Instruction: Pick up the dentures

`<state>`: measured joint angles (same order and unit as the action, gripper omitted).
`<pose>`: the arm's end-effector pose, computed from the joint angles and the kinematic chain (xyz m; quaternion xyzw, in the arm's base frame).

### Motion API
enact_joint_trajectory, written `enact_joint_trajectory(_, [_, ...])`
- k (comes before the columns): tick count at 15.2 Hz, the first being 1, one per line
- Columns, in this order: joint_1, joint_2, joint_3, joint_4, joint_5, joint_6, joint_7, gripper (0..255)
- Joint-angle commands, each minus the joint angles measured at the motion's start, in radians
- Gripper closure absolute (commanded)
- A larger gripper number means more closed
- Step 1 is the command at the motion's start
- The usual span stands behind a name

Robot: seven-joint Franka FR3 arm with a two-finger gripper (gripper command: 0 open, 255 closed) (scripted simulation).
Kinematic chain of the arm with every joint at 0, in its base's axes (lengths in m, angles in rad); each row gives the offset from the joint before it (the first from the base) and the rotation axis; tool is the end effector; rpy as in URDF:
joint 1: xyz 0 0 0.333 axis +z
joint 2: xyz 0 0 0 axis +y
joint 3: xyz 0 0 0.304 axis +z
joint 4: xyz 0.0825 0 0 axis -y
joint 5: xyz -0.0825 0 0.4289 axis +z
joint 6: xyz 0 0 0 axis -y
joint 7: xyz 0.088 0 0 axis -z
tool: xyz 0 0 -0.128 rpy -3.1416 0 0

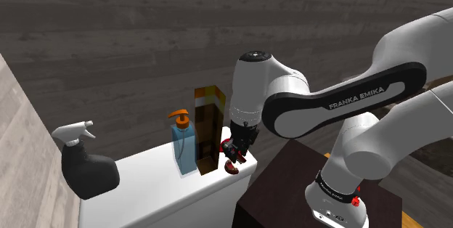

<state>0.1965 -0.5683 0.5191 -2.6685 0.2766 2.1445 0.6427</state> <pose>0.3199 0.2630 0.3359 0.9970 -0.0751 0.0128 0.0146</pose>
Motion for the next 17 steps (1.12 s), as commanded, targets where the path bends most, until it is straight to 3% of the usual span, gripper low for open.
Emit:
enact_joint_trajectory(1, [0.001, -0.006, -0.003, 0.008, -0.001, -0.015, -0.001, 255])
enact_joint_trajectory(17, [-0.002, -0.08, -0.06, 0.15, -0.029, -0.23, -0.008, 255])
